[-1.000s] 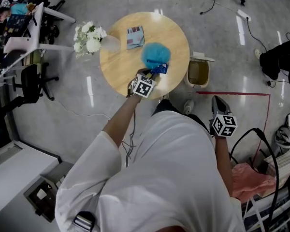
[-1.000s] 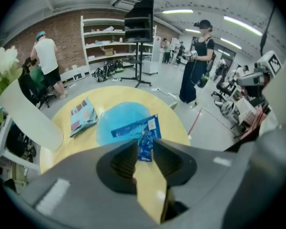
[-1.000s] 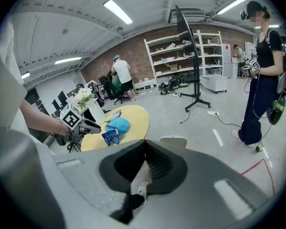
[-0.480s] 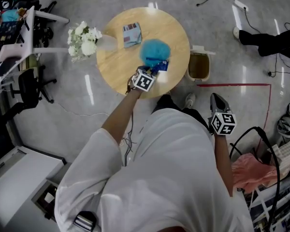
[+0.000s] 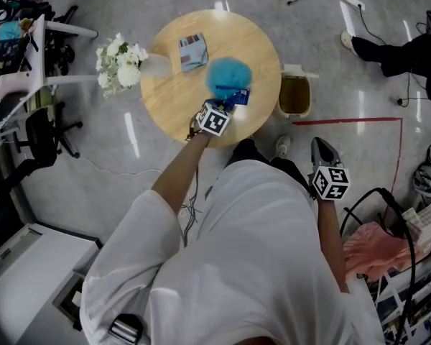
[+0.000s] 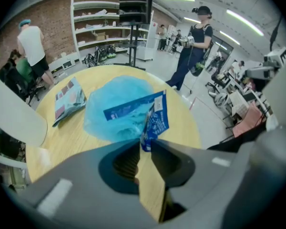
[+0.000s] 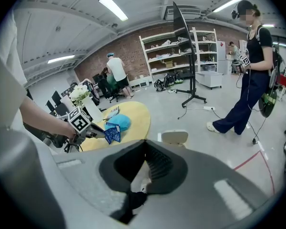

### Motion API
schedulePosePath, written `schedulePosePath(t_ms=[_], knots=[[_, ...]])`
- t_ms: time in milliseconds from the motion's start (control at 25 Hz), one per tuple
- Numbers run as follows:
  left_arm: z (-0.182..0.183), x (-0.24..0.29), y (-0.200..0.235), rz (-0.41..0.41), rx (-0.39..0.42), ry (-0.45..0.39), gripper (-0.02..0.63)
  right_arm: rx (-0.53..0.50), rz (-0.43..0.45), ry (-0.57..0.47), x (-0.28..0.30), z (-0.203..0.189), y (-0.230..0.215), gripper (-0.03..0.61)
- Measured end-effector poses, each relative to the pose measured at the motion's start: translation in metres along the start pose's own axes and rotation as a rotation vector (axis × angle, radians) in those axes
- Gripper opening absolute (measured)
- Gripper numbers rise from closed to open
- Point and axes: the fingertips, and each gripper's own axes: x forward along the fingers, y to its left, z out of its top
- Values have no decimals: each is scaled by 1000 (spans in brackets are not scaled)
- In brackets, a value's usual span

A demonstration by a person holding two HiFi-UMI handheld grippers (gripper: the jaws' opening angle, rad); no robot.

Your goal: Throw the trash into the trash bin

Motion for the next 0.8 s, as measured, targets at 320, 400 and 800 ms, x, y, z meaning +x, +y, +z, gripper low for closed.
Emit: schedulePosePath(t_ms=[320, 400, 800], knots=[[6, -3, -9, 10, 8, -12, 18, 8, -12, -8, -2, -3, -2, 2], [7, -5, -12, 8, 12, -20, 15, 10, -15, -10, -3, -4, -2, 2], [7, -17, -21, 20, 10, -39, 17, 19, -12, -9, -5, -9, -1, 2]])
